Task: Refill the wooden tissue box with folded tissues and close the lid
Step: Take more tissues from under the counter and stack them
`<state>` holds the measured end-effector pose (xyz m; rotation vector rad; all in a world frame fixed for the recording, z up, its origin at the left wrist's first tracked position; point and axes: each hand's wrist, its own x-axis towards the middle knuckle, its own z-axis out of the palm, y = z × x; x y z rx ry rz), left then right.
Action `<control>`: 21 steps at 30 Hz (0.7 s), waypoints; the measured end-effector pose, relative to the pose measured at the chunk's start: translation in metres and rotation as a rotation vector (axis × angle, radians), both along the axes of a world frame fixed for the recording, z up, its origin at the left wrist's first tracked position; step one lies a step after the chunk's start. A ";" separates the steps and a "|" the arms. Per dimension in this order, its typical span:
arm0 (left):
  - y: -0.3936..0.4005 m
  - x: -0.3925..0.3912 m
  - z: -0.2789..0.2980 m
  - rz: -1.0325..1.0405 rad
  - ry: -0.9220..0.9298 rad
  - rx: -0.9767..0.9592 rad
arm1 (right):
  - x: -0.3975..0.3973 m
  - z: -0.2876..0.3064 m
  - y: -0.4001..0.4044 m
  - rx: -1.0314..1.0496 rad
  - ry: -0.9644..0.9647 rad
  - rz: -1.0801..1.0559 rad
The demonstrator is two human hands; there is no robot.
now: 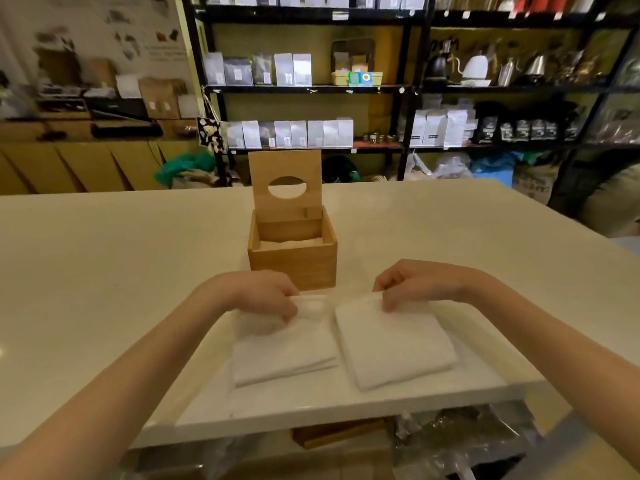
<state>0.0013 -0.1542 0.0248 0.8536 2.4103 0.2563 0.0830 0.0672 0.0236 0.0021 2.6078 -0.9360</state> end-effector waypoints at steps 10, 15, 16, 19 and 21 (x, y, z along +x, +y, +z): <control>-0.002 0.008 -0.024 -0.041 0.539 0.139 | -0.023 -0.023 0.021 0.081 0.222 -0.030; 0.005 0.033 -0.018 -0.142 0.595 0.422 | -0.010 -0.031 0.019 0.263 0.532 0.076; 0.010 0.038 -0.018 -0.157 0.558 0.442 | -0.004 -0.031 0.017 0.240 0.567 0.082; 0.029 0.045 -0.028 -0.248 0.460 0.347 | 0.015 -0.035 0.011 0.245 0.542 0.135; 0.038 0.043 -0.034 -0.304 0.447 0.246 | 0.024 -0.039 0.012 0.315 0.492 0.178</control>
